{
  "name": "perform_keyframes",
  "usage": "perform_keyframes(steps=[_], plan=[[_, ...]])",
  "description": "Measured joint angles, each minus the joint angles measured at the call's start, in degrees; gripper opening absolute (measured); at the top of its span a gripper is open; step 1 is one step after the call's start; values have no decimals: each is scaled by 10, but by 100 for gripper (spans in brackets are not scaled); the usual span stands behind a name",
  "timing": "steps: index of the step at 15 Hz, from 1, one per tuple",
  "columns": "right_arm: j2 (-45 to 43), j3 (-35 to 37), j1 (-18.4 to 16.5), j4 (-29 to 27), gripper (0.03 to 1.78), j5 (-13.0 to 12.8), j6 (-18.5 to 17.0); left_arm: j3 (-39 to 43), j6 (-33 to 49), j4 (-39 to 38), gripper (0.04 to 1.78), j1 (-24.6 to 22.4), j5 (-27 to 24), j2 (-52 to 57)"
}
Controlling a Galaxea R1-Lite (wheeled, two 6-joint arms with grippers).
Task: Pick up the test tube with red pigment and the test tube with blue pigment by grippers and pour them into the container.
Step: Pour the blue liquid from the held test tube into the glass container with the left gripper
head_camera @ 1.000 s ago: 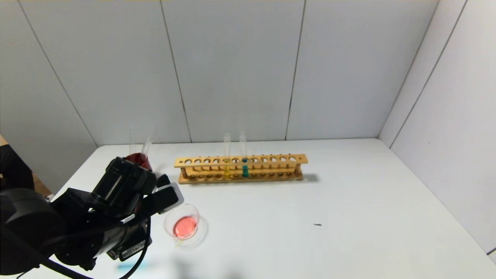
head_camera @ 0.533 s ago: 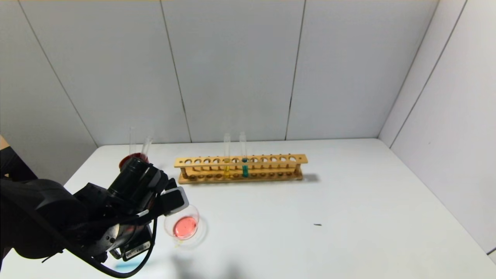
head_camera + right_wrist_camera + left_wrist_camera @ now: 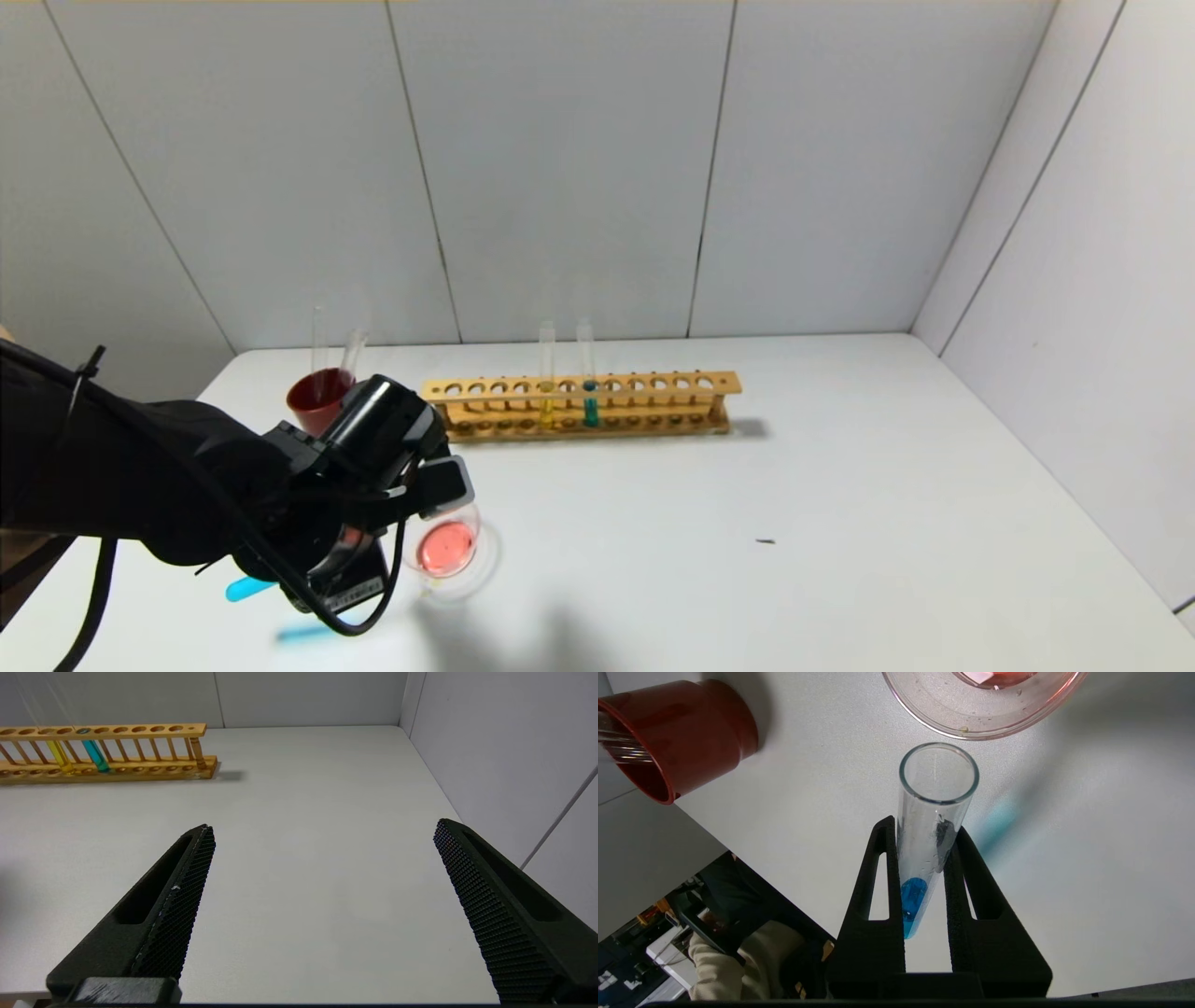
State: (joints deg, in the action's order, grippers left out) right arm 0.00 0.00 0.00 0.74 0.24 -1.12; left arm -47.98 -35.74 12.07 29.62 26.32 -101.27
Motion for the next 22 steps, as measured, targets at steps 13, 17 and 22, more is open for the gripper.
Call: perform_keyframes(steps=[13, 17, 22], plan=[[0, 0, 0, 0, 171, 0, 0, -183, -9, 238, 30, -4, 14, -67], [0, 0, 0, 0, 171, 0, 0, -248, -18, 326, 30, -8, 29, -96], [0, 0, 0, 0, 171, 0, 0, -291, -24, 372, 30, -12, 45, -127]])
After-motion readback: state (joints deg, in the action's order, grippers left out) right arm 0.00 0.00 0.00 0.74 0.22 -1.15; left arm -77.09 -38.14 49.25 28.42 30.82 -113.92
